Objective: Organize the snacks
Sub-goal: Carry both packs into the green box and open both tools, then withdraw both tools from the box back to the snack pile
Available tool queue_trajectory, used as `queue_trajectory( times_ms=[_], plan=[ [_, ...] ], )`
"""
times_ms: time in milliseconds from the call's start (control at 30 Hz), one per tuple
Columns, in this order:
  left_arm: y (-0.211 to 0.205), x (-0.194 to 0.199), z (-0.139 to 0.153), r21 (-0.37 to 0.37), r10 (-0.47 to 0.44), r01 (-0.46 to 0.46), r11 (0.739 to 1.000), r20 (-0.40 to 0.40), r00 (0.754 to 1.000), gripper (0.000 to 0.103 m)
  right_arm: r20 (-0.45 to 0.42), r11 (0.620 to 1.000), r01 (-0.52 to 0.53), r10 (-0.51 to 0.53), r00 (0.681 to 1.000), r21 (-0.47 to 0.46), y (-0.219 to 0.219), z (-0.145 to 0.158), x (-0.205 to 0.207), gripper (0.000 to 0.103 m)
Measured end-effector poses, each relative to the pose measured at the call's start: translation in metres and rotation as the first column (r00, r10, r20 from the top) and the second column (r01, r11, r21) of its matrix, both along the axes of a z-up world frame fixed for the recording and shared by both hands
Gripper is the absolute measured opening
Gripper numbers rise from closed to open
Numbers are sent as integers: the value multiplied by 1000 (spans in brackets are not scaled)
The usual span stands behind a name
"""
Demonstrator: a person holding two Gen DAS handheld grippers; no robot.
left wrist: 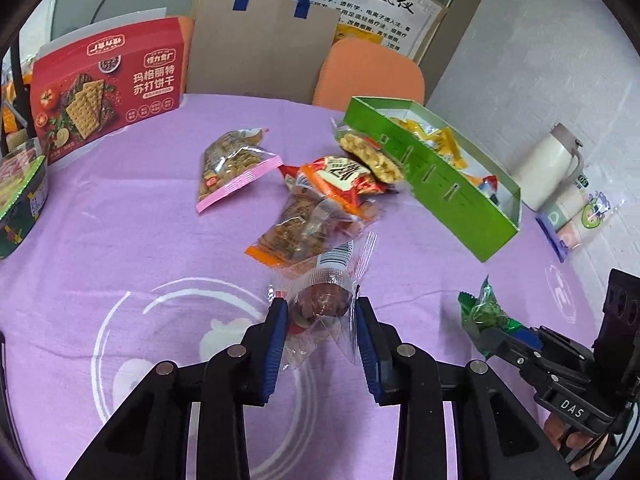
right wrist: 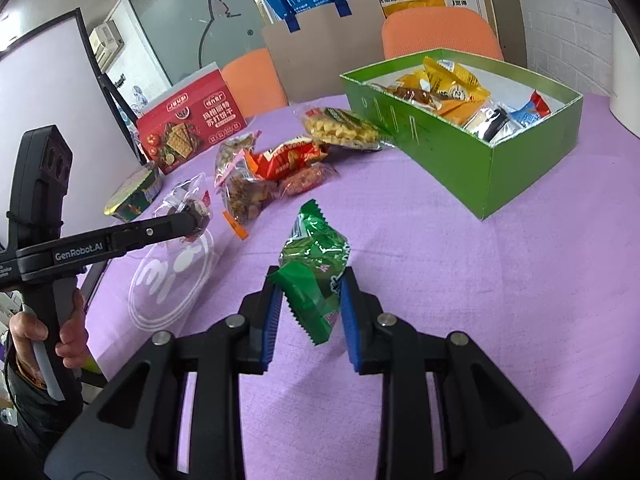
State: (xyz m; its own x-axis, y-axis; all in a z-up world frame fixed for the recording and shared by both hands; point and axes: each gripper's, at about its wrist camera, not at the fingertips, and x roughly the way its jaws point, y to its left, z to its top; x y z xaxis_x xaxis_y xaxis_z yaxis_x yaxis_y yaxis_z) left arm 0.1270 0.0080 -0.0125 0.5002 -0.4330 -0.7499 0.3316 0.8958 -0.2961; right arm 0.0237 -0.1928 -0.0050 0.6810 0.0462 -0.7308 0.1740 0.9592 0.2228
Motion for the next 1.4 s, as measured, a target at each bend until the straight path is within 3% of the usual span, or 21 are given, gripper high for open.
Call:
queue_trajectory(
  times_ms=[333, 533, 767, 1000, 1033, 1067, 1133, 1167, 1200, 1300, 1400],
  plan=[
    [-77, 7, 66, -95, -171, 181, 979, 103, 980, 34, 153, 992, 108, -97, 983, -65, -50, 61, -13, 30],
    [-149, 36, 88, -88, -243, 255, 963, 127, 962, 34, 210, 969, 229, -205, 956, -95, -102, 78, -11, 30],
    [-201, 70, 89, -44, -274, 281, 959, 129, 953, 34, 206, 961, 249, -221, 953, -122, -136, 72, 20, 30],
    [-220, 104, 67, -24, -253, 256, 966, 92, 963, 36, 180, 961, 242, -216, 960, -137, -161, 54, 45, 31],
    [-222, 109, 62, -23, -250, 253, 967, 80, 965, 37, 170, 961, 237, -212, 963, -146, -162, 50, 49, 35],
    [-224, 113, 57, -22, -246, 248, 969, 68, 967, 40, 163, 956, 240, -214, 963, -168, -161, 47, 50, 52],
    [-223, 117, 50, -29, -235, 237, 971, 57, 970, 59, 179, 937, 264, -226, 958, -230, -156, 45, 46, 83],
    [-220, 117, 48, -32, -223, 225, 974, 54, 973, 80, 201, 927, 275, -228, 953, -255, -153, 45, 41, 87],
    [-216, 116, 47, -37, -201, 203, 978, 61, 978, 93, 220, 921, 280, -224, 949, -271, -150, 45, 36, 87],
    [-204, 111, 48, -55, -149, 155, 986, 104, 983, 102, 227, 915, 295, -236, 945, -275, -148, 46, 25, 90],
    [-198, 106, 50, -16, -126, 129, 992, 124, 984, 102, 231, 918, 310, -254, 939, -248, -146, 48, 15, 98]
  ],
)
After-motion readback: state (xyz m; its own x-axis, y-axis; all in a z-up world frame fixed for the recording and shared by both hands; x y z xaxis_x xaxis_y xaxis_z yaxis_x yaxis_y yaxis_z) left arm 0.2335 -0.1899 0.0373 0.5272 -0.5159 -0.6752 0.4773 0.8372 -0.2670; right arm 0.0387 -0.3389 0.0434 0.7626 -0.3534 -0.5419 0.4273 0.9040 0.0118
